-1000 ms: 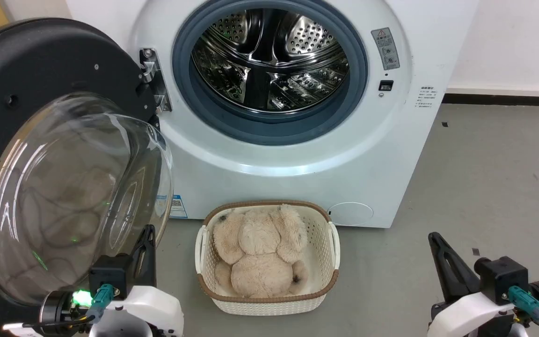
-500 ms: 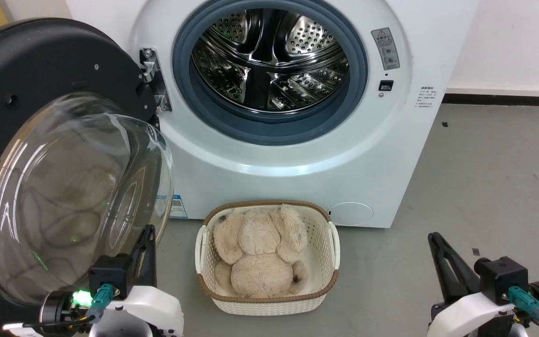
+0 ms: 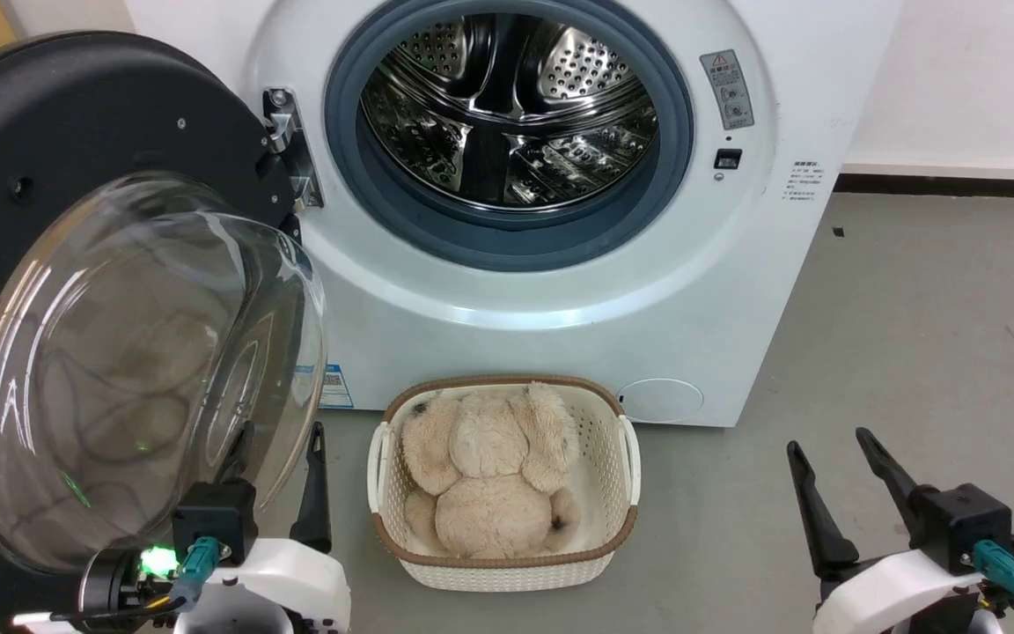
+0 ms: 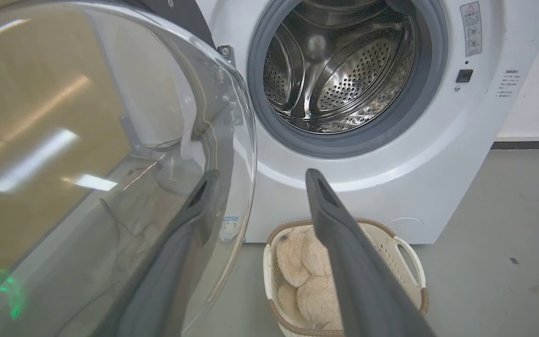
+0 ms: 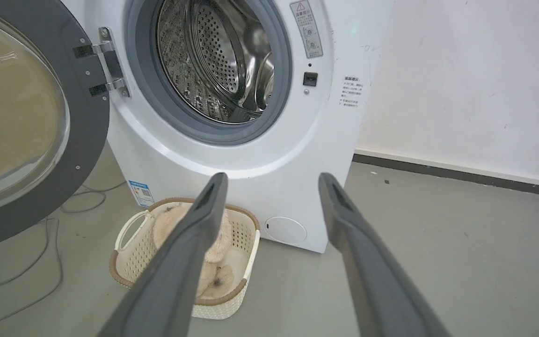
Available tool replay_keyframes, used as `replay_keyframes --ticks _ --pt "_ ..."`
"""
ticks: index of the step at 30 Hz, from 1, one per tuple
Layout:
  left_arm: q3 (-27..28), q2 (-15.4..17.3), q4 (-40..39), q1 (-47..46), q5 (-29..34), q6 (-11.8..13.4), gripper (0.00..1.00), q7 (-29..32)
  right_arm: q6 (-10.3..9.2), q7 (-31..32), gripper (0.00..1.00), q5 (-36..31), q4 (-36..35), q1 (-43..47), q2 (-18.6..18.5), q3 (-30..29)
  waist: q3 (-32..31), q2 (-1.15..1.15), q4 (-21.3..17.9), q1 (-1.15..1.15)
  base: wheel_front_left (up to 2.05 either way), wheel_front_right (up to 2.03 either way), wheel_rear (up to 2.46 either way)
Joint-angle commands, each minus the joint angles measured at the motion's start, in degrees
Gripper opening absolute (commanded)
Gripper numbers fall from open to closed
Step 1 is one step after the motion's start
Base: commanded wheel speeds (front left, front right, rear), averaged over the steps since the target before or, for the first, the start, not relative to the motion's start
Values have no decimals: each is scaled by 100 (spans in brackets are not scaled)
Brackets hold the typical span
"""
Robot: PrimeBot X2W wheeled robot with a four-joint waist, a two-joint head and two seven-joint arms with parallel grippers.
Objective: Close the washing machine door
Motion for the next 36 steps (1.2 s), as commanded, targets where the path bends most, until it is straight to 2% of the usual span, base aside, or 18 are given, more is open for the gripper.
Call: replay_keyframes --ticks 1,2,11,23,29,36 --pt "-11 2 17 -35 -5 46 2 -49 0 -57 100 47 9 -10 2 -30 2 0 4 0 0 0 0" --pt "-21 3 16 -42 -3 60 0 -61 0 -69 100 59 9 -11 2 -40 5 0 9 0 0 0 0" --pt "-81 39 -128 -211 -31 159 0 -192 1 -200 100 189 -23 -32 3 -143 50 0 143 0 0 0 0" --pt "25 77 -579 -626 -144 133 0 -336 1 -343 100 306 -91 -56 4 -258 159 0 456 0 0 0 0" --pt "229 52 -859 -972 -321 40 0 -408 2 -415 100 325 -128 -87 5 -277 230 0 650 0 0 0 0" --pt "581 37 -1068 -1458 -504 -216 0 -491 2 -498 100 361 -127 -118 6 -353 302 0 892 0 0 0 0"
